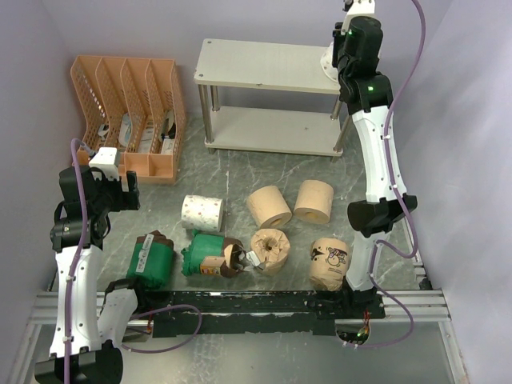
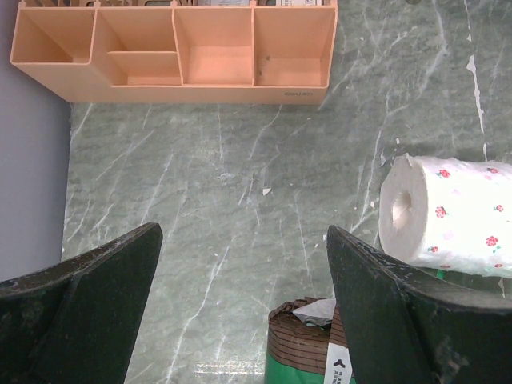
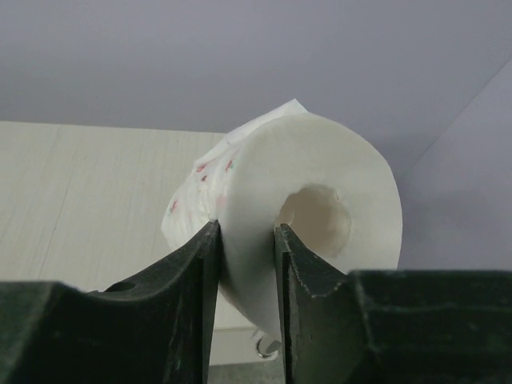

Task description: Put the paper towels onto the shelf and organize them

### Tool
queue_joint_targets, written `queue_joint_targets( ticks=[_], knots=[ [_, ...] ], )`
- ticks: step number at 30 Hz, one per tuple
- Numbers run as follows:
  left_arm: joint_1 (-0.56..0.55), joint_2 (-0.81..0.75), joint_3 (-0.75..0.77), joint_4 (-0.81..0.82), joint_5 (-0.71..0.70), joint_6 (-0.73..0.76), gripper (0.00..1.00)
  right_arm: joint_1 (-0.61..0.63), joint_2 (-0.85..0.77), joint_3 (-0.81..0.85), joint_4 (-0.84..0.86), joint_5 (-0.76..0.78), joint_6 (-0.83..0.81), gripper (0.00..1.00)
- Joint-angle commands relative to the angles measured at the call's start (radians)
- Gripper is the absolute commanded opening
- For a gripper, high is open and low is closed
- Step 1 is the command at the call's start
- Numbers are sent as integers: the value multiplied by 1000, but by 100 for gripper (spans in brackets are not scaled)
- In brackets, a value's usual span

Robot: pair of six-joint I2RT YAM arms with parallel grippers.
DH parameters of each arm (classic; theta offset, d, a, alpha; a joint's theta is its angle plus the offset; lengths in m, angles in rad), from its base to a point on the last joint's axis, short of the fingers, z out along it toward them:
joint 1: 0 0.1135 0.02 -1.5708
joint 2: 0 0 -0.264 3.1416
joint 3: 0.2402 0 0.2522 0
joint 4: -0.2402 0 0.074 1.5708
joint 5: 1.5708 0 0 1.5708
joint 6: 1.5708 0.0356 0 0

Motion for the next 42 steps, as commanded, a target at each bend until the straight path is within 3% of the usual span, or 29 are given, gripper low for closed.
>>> queue_joint_targets(
  ticks=[1, 11, 13, 15, 17, 21, 24, 28, 33, 37, 42],
  knots=[
    [-5, -3, 26, 15, -10, 5, 95, -3, -52, 12, 80, -40, 10, 32],
    [-5, -3, 26, 15, -13, 5, 95, -2, -27, 1, 161, -59, 21, 51],
    [-4, -3, 26, 15, -14, 5, 95, 1, -31, 3, 184, -66, 21, 71],
    [-4, -3, 25, 15, -15, 6, 95, 31, -48, 7, 196, -56, 8, 78],
    [-2, -3, 25, 14, -15, 6, 95, 145, -98, -63, 223, 6, -62, 82],
    [13, -1, 26, 14, -19, 6, 95, 530, -282, -467, 344, 142, -165, 82],
    [18, -1, 31, 9, -32, 6, 95, 628, -409, -799, 403, 95, 28, 80],
    [21, 2, 36, 3, -42, 8, 95, 645, -536, -1233, 541, -8, 375, 80],
    [30, 2, 28, 9, -27, 8, 95, 668, -605, -1563, 705, -162, 792, 77],
    [34, -1, 19, 14, -28, 12, 95, 714, -567, -1641, 850, -145, 905, 77],
    [34, -2, 20, 9, -22, 15, 95, 716, -428, -1582, 981, -287, 1006, 77]
  ],
)
